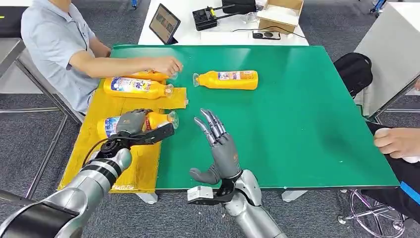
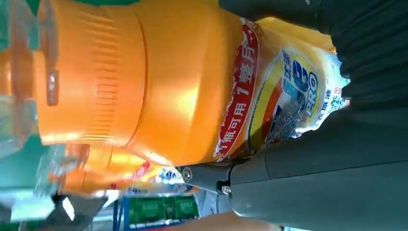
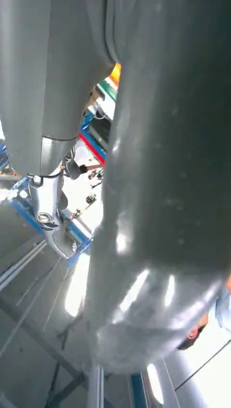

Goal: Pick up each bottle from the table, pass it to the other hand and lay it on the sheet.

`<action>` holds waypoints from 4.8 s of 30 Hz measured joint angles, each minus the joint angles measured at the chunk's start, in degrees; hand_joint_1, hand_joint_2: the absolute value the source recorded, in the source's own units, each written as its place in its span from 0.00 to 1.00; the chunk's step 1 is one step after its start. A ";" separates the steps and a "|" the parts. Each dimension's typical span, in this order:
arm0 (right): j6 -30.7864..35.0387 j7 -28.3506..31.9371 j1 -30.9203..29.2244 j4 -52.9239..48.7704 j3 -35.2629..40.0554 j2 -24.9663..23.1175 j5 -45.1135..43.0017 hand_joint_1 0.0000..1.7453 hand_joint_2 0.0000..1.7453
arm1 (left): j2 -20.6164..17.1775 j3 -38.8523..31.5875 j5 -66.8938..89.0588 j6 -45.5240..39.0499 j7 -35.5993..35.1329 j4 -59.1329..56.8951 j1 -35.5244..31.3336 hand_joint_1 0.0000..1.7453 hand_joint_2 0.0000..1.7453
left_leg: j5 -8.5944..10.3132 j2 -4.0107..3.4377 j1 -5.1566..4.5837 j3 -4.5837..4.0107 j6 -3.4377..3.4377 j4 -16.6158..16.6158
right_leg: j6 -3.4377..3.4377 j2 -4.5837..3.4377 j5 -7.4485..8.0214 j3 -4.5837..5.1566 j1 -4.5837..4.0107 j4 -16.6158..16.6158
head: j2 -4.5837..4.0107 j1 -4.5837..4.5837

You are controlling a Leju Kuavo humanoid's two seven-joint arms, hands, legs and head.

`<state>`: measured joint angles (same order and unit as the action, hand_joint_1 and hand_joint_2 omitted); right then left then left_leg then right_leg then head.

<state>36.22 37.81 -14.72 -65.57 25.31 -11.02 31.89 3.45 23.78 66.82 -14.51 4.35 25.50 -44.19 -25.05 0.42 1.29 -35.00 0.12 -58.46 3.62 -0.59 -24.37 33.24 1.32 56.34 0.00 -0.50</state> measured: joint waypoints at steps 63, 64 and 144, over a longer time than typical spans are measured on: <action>2.64 -5.91 19.15 -19.43 -8.15 -3.67 -30.48 0.00 1.00 | 9.68 -6.51 -69.96 3.39 15.70 67.17 50.79 0.00 1.00 | -0.10 0.03 -0.02 -0.10 0.02 0.02 | -0.03 0.07 -0.08 0.08 0.02 -0.06 | 0.00 0.00; 1.26 -7.22 19.41 -19.43 -8.35 -3.06 -28.03 0.00 1.00 | 9.70 -6.51 -73.10 4.74 16.20 67.17 51.16 0.00 1.00 | -0.10 0.03 -0.02 -0.11 0.02 0.02 | -0.03 0.06 -0.08 0.09 0.02 -0.06 | 0.00 0.02; -37.99 -20.80 -22.08 36.02 -11.26 6.23 1.76 0.00 1.00 | 5.64 0.13 -64.79 10.46 15.81 63.26 48.76 0.00 1.00 | -0.03 -0.12 -0.03 0.41 -0.02 0.01 | 0.00 -0.03 0.00 -0.36 0.01 -0.05 | 0.00 0.00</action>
<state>-1.78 17.01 -36.80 -29.55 14.05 -4.79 33.65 9.09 23.91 2.03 -4.05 20.15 88.76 4.57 -25.08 0.29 1.26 -34.59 0.09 -58.45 3.62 -0.62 -24.38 32.88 1.34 56.29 0.00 -0.50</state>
